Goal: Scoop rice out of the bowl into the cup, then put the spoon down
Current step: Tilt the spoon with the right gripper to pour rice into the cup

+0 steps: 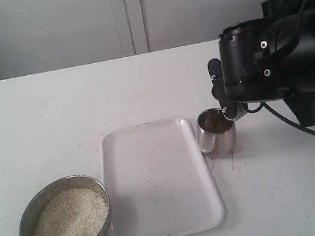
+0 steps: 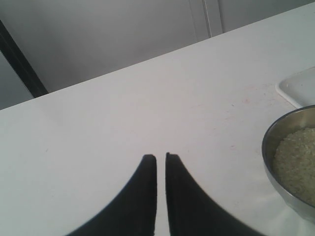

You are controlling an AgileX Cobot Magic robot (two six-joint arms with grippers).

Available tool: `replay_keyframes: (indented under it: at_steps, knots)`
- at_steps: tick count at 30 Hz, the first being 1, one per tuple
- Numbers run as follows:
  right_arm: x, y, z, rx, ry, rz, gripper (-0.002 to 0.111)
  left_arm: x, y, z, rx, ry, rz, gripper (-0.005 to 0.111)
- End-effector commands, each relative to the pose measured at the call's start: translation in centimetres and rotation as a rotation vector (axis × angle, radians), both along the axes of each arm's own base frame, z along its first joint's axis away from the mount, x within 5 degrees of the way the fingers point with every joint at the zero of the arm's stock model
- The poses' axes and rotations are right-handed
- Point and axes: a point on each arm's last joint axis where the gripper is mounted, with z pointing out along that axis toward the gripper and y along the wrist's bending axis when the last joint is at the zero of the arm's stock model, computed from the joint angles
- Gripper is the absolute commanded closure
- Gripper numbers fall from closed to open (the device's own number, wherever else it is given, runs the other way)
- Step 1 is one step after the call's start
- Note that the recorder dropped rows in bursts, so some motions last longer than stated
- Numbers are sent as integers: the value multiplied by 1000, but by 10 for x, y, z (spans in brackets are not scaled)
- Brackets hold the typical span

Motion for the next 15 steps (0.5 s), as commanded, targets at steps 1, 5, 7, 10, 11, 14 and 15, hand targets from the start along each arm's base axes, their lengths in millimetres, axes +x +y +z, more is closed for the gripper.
replay_keyframes:
  at_steps: [1,5,7,10,11,14,15]
  knots:
    - [0,2,0,-38,-3,24,108,0,0,3,-10,-12,-4,92]
    - [0,8,2,-53,-14,53,108,0,0,3,-10,-12,-4,92]
    - [-1,9,2,-53,-14,58,108,0,0,3,-10,-12,-4,92]
    - [-1,9,2,-46,-21,52,108,0,0,3,-10,-12,-4,92]
    - [-1,9,2,-37,-31,44,108,0,0,3,-10,-12,-4,92]
    - [-2,9,0,19,-67,-1,108,0,0,3,-10,-12,-4,92]
    - [-3,9,-1,49,-81,-25,108,0,0,3,-10,-12,-4,92]
